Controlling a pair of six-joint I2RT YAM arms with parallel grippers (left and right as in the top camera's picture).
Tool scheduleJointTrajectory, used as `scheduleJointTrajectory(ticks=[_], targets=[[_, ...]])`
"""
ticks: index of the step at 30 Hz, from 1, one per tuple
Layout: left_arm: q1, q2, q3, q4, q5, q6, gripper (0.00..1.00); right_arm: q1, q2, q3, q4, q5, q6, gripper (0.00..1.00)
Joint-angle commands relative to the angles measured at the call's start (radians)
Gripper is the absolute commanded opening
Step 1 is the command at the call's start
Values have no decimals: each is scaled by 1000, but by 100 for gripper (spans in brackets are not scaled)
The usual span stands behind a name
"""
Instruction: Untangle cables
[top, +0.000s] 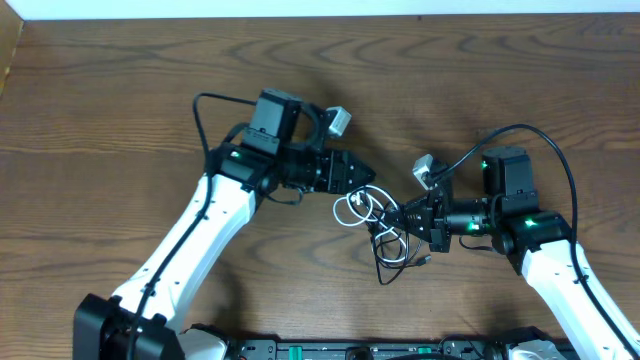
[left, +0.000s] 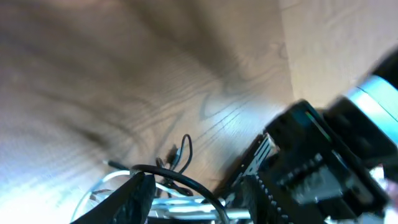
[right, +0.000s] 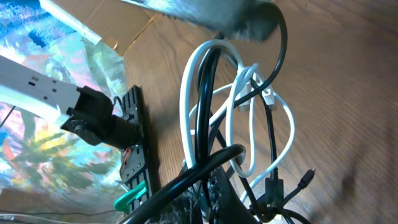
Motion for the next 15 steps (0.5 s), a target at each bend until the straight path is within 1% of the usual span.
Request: scheduleJointTrajectory(ticks=[1, 3, 6, 7, 9, 11, 14, 15], targets=[[-17, 14, -2, 2, -70, -206, 48, 3, 1, -1, 5, -39, -23, 1], [-19, 14, -2, 2, -72, -260, 44, 3, 1, -1, 5, -39, -23, 1], [-19, 14, -2, 2, -78, -304, 38, 3, 1, -1, 5, -39, -23, 1], [-19, 14, -2, 0, -92, -309, 34, 3, 1, -1, 5, -39, -23, 1], [-21, 14, -2, -7, -128, -309, 22, 3, 1, -1, 5, -39, -23, 1], [-21, 14, -2, -9, -161, -308, 8, 3, 1, -1, 5, -39, -22, 1], [-20, 14, -2, -8, -215, -301, 8, 3, 1, -1, 5, -21, -22, 1], [-18, 14, -2, -8, -238, -278, 7, 3, 1, -1, 1, 5, -22, 1]])
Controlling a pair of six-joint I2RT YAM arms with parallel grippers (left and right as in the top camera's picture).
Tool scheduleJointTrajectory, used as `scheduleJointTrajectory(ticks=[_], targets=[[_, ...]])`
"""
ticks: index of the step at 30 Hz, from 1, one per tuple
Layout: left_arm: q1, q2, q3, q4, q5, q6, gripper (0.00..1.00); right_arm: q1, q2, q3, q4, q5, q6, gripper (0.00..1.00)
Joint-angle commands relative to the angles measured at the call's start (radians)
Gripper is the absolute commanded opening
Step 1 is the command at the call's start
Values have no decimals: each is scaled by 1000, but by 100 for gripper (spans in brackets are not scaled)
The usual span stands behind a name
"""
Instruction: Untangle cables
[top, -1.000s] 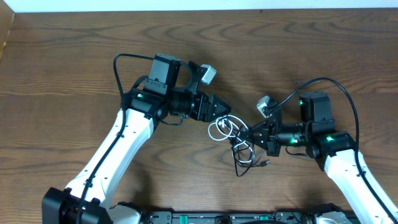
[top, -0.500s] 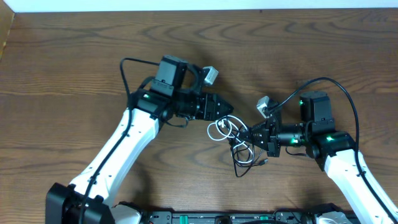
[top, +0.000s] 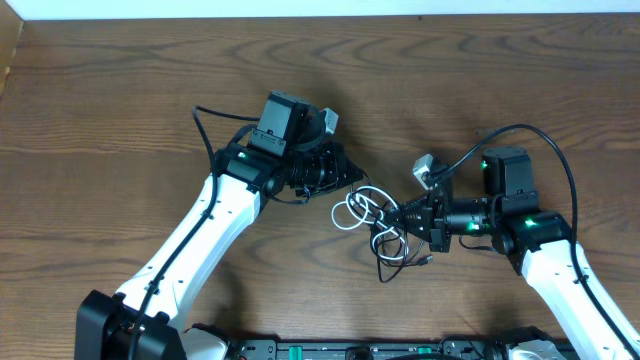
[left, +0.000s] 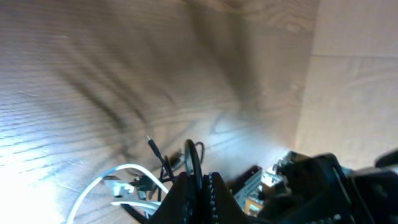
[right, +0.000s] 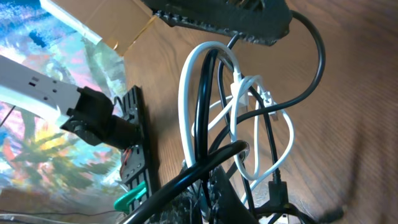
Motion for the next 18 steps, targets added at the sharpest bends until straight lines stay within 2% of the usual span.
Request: scheduleJointTrajectory(ticks=[1, 4, 7, 8, 10, 12, 18], targets=[[5, 8, -2, 1, -115, 47, 7, 3, 1, -1, -4, 44, -21, 1], [36, 7, -2, -14, -184, 119, 7, 2, 1, -1, -27, 330, 86, 1], [95, 2, -2, -72, -262, 160, 8, 2, 1, -1, -96, 819, 330, 2], [114, -2, -2, -89, -278, 174, 7, 2, 1, -1, -119, 924, 388, 7], [160, -10, -2, -130, -310, 211, 7, 1, 1, -1, -185, 1139, 522, 6], [203, -18, -2, -154, -315, 246, 7, -4, 1, -1, -237, 1249, 618, 1], [328, -45, -2, -186, -307, 264, 7, -45, 1, -1, -312, 1332, 739, 1]])
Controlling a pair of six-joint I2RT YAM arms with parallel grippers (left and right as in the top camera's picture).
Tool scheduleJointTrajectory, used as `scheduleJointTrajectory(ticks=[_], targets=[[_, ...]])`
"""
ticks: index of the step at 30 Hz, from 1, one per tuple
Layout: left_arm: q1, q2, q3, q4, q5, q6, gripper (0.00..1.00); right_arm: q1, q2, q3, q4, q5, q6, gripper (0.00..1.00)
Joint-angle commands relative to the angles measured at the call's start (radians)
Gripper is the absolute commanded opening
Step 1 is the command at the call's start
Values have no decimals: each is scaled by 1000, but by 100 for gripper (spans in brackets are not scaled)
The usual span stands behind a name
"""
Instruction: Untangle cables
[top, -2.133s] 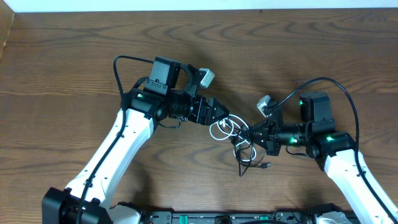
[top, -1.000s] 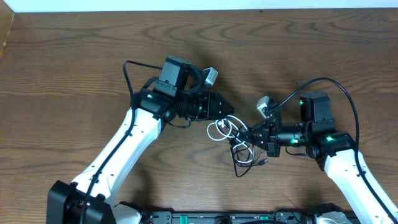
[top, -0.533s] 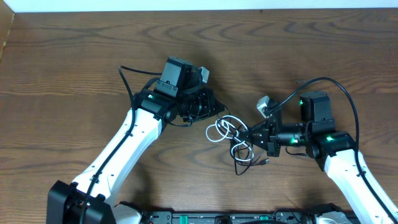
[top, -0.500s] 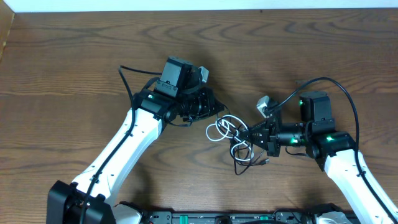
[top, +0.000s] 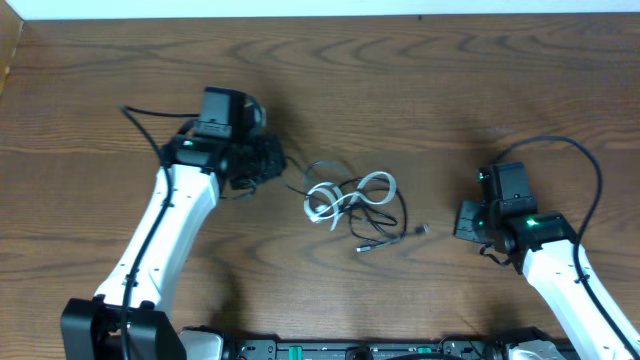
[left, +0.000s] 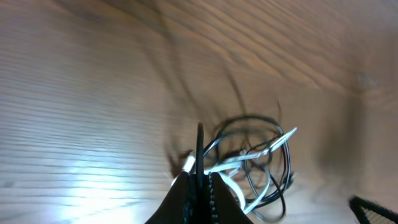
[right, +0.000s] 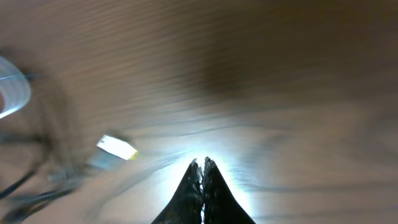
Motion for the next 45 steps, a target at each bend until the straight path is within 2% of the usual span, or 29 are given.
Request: scheduleJointTrajectory(ticks=[1, 3, 5, 9, 10, 12, 13, 15, 18, 24, 33, 41, 45], targets=[[51, -41, -1, -3, -2, 39, 7, -29, 0, 0, -4, 148, 136, 1], [67, -46, -1, 1, 79, 47, 7, -40, 0, 0, 39, 74, 95, 1], [64, -47, -1, 14, 216, 97, 7, -40, 0, 0, 112, -100, -48, 1], [16, -47, -1, 72, 551, 273, 7, -33, 0, 0, 263, -644, -355, 17], [-7, -47, -1, 85, 608, 315, 7, -27, 0, 0, 295, -771, -407, 23], [-53, -48, -1, 95, 632, 372, 7, -10, 0, 0, 341, -892, -446, 32], [-78, -48, -1, 97, 628, 399, 7, 1, 0, 0, 356, -909, -445, 37], [-130, -48, -1, 103, 588, 420, 7, 24, 0, 0, 375, -909, -454, 40], [-203, -49, 9, 101, 479, 420, 7, 61, 0, 0, 374, -908, -492, 40], [-288, -93, 78, 101, 391, 380, 7, 127, 1, 0, 375, -789, -516, 42], [-304, -226, 130, 138, 409, 271, 7, 163, 1, 0, 421, -770, -528, 44], [-304, -298, 130, 253, 520, 264, 7, 201, 1, 0, 436, -770, -547, 50], [-303, -314, 130, 270, 455, 265, 7, 204, 1, 0, 430, -720, -546, 51]])
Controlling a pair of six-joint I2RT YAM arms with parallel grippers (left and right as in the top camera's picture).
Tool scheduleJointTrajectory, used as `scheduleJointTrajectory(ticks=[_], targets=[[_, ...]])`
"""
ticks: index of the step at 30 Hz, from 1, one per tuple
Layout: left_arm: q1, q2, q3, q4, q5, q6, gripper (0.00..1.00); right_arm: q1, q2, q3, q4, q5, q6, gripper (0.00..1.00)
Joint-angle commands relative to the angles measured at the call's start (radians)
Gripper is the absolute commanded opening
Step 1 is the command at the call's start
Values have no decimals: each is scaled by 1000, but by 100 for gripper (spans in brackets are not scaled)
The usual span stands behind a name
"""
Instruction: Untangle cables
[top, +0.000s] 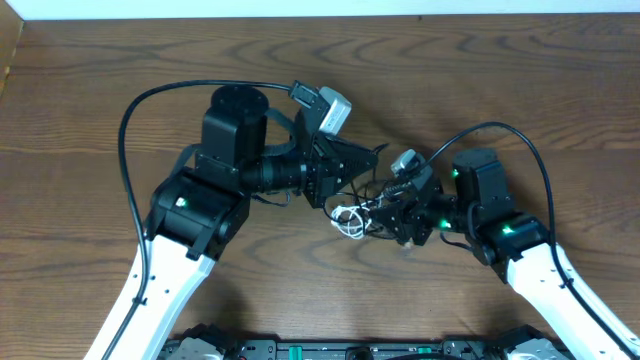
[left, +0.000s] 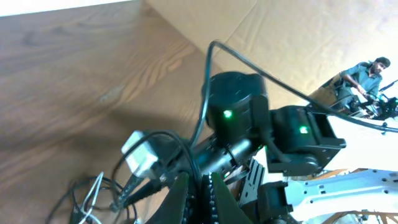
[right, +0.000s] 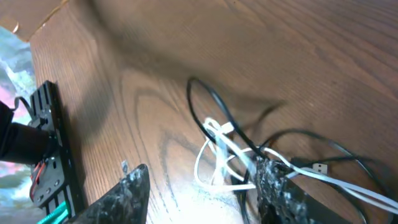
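A small tangle of black and white cables (top: 358, 212) lies at the table's middle, under both grippers. My left gripper (top: 372, 160) hangs raised over it and points right. In the left wrist view that gripper (left: 199, 188) is shut on a black strand (left: 194, 164), with a white loop (left: 93, 190) below left. My right gripper (top: 393, 216) sits at the tangle's right side. In the right wrist view it (right: 199, 193) stands open, its right finger (right: 273, 186) against white loops (right: 214, 158) and a black loop (right: 205, 102).
The wooden table (top: 100, 100) spreads bare around the tangle. The arms' own black camera leads (top: 180, 90) arch over the left and right arm. A small silver plug (right: 317, 168) lies at the tangle's edge. The right arm's body (left: 249, 118) fills the left wrist view.
My left gripper was low at the left, shut on a black strand; it now hangs raised over the tangle. My right gripper was shut, far right; it is now open at the tangle.
At first my right gripper held the tangle and my left stood open beside it. Then the left was shut on a black strand. Then the left was at the far left and the right off to the right, the tangle spread between. Now both meet at it.
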Motion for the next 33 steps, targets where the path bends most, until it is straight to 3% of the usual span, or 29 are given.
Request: scheduleJointTrajectory(ticks=[1, 11, 14, 21, 24, 26, 33], targets=[[-2, -22, 16, 3, -55, -5, 7, 6, 1, 0, -8, 64, -19, 51], [12, -10, 16, -71, -858, -40, 7, 6, 1, 0, -102, 440, 157, 45], [53, -10, 16, -48, -957, -51, 7, 6, 1, 0, -127, 523, 216, 46], [219, 31, 16, -57, -952, -51, 10, 6, 1, 0, -131, 465, 224, 50], [268, 69, 16, -85, -870, -51, 64, 6, 1, 0, -132, 438, 224, 50], [288, 101, 16, -124, -786, -51, 79, 6, 1, 0, -134, 438, 224, 50], [270, 197, 15, -295, -515, -51, 81, 6, 1, 0, -135, 439, 224, 51]])
